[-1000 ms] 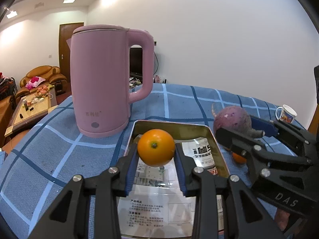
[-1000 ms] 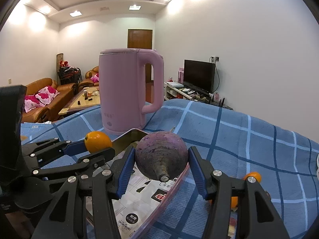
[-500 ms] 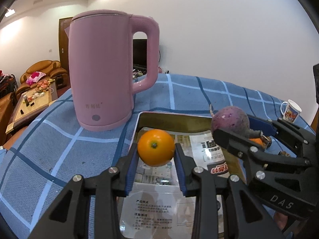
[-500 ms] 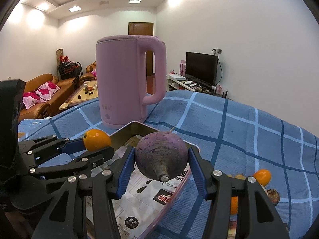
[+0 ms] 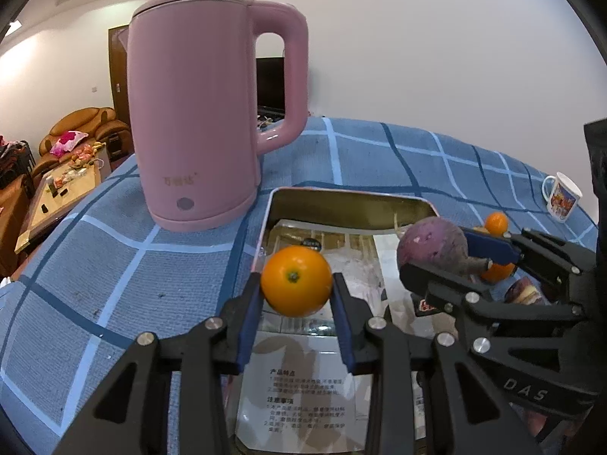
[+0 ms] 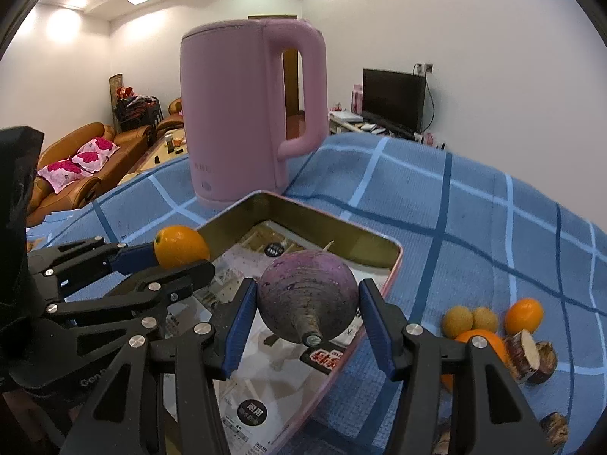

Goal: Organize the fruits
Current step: 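Lower the orange into the tin and open the left gripper while the right releases the turnip there, then grasp a dark brown round fruit with the right gripper while the left grasps a cut purple yam piece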

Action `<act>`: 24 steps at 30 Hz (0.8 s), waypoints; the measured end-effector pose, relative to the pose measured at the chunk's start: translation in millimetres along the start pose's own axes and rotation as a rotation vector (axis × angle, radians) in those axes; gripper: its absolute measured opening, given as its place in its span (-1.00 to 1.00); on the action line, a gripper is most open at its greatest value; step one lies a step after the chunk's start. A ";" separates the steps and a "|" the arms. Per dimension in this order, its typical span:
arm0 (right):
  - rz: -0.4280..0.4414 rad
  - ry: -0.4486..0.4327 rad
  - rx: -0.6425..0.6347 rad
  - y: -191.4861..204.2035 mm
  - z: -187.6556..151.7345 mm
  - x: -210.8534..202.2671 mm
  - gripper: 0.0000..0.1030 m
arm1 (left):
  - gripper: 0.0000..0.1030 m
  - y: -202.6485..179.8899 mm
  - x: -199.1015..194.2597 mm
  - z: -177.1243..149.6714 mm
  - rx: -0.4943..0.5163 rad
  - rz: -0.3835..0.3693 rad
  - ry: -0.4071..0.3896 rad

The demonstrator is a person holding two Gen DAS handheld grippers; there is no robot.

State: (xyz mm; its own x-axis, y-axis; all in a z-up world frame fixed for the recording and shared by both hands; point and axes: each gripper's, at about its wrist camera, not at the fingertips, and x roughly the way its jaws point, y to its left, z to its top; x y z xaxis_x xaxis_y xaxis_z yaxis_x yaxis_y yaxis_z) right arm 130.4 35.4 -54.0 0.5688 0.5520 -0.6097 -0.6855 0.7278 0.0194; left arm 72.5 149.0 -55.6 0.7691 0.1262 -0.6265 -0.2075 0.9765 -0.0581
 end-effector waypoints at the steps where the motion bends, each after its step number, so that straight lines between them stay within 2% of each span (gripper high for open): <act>1: 0.004 -0.002 0.001 -0.4 -0.9 -0.2 0.10 | -0.29 -0.3 -1.0 -0.6 -0.001 0.003 0.000; 6: -0.026 -0.037 -0.011 -0.2 -1.4 -11.9 0.29 | -0.19 -2.4 -11.6 -3.1 -0.010 0.018 -0.018; 7: -0.029 -0.045 -0.008 -1.8 -1.8 -14.7 0.35 | -0.10 -3.0 -14.9 -2.7 -0.013 0.018 -0.025; 9: -0.030 -0.064 0.001 -6.5 -3.1 -23.2 0.40 | 0.25 -5.7 -22.8 -1.9 -0.013 0.046 -0.047; 11: -0.032 -0.086 0.010 -13.4 -5.6 -35.2 0.41 | 0.69 -9.3 -34.6 -0.2 -0.016 0.062 -0.092; 13: -0.050 -0.110 0.009 -22.0 -10.3 -50.8 0.43 | 0.85 -14.6 -46.7 2.5 -0.022 0.047 -0.132; 18: -0.129 -0.158 0.025 -54.5 -27.9 -91.2 0.44 | 0.86 -46.9 -67.8 10.6 0.015 -0.015 -0.194; 24: -0.320 -0.144 0.078 -113.9 -60.4 -127.7 0.45 | 0.86 -107.1 -66.8 10.7 0.101 -0.104 -0.193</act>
State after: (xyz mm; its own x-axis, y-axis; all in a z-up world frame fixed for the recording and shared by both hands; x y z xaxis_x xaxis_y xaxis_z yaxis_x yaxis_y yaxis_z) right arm 108.4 -142.6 -26.2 0.8110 0.3387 -0.4771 -0.4289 0.8988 -0.0910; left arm 49.8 37.9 0.7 0.8866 0.0456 -0.4603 -0.0668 0.9973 -0.0300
